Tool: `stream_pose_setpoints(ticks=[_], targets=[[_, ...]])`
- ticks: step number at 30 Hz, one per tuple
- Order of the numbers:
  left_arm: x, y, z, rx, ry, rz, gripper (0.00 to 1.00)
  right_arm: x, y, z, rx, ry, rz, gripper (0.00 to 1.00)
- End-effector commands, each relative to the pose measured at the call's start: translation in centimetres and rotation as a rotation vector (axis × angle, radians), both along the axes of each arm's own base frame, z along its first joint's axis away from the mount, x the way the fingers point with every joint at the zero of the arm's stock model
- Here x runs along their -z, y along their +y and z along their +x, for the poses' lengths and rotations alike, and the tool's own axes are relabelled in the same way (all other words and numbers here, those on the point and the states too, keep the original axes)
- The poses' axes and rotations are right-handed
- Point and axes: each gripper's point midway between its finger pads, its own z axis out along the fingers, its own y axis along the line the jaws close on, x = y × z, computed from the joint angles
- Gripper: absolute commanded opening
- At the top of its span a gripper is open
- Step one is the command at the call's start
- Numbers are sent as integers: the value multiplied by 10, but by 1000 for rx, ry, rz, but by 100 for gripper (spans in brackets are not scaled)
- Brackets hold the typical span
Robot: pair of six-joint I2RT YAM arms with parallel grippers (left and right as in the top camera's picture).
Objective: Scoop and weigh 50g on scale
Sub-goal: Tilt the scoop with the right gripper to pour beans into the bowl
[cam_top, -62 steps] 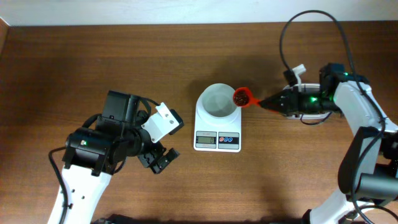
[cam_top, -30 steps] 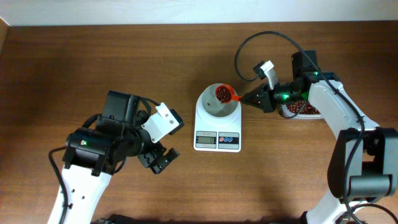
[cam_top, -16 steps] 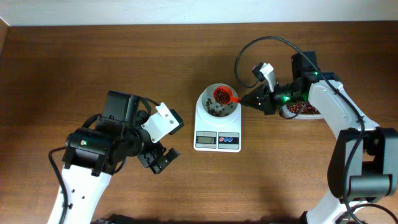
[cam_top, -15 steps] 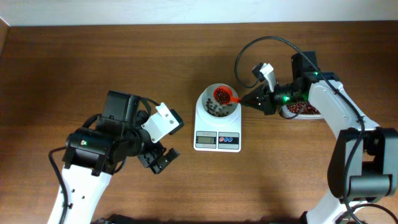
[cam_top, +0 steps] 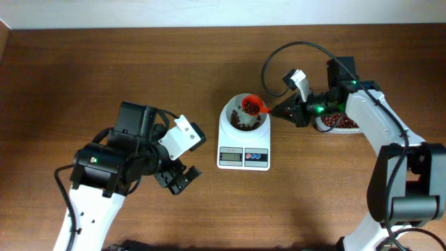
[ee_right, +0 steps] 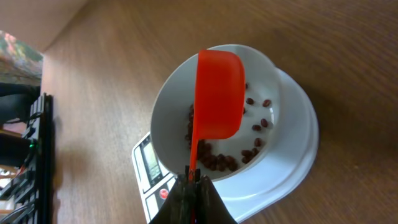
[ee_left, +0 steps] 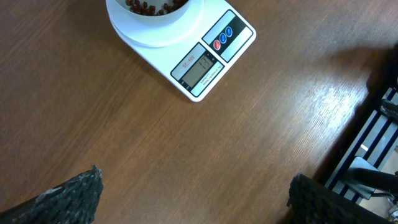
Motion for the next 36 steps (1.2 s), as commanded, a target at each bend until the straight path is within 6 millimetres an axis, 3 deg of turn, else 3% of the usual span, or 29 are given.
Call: stream_pose_setpoints(ticks=[1,3,5,9,13,15,17,18,20,22,24,26,28,29,32,33,34,35,36], targets=[[-6,-1,1,14,-20,-13,99,-7,1,0,22,3,-7,4],[-6,-1,1,14,-20,-12,99,-8,2,-1,19,11,2,4],[-6,-1,1,14,-20,-12,99,-29,14,-12,-68,-36,140,4],[-6,-1,1,14,-20,-12,99,-6,-1,1,45,30,-11,4],[-6,-1,1,14,-20,-12,99,-26,13,-12,-72,-46,122,4],[-6,-1,1,14,-20,-12,99,-13,4,0,-4,-29,28,4],[-6,-1,1,14,-20,-12,99,-27,13,-13,-73,-38,128,4],[-6,-1,1,14,-20,-12,99,-24,12,-11,-88,-80,103,4],[-6,-1,1,14,-20,-12,99,-7,0,2,29,4,-5,4],[-6,-1,1,14,-20,-12,99,-20,9,-11,-71,-61,74,4],[-6,-1,1,14,-20,-12,99,-6,-1,2,39,12,-15,4],[-6,-1,1,14,-20,-12,99,-15,6,-4,-26,-32,46,4],[-6,-1,1,14,-20,-12,99,-8,1,0,33,22,6,4],[-6,-1,1,14,-20,-13,99,-19,9,-9,-40,-18,80,4],[-6,-1,1,14,-20,-13,99,-9,2,-2,18,17,14,4],[-6,-1,1,14,-20,-12,99,-26,13,-14,-78,-40,121,4],[-6,-1,1,14,-20,-12,99,-24,12,-11,-78,-63,106,4],[-6,-1,1,14,-20,-12,99,-8,0,3,40,16,0,4],[-6,-1,1,14,-20,-12,99,-13,4,-3,21,34,40,4]])
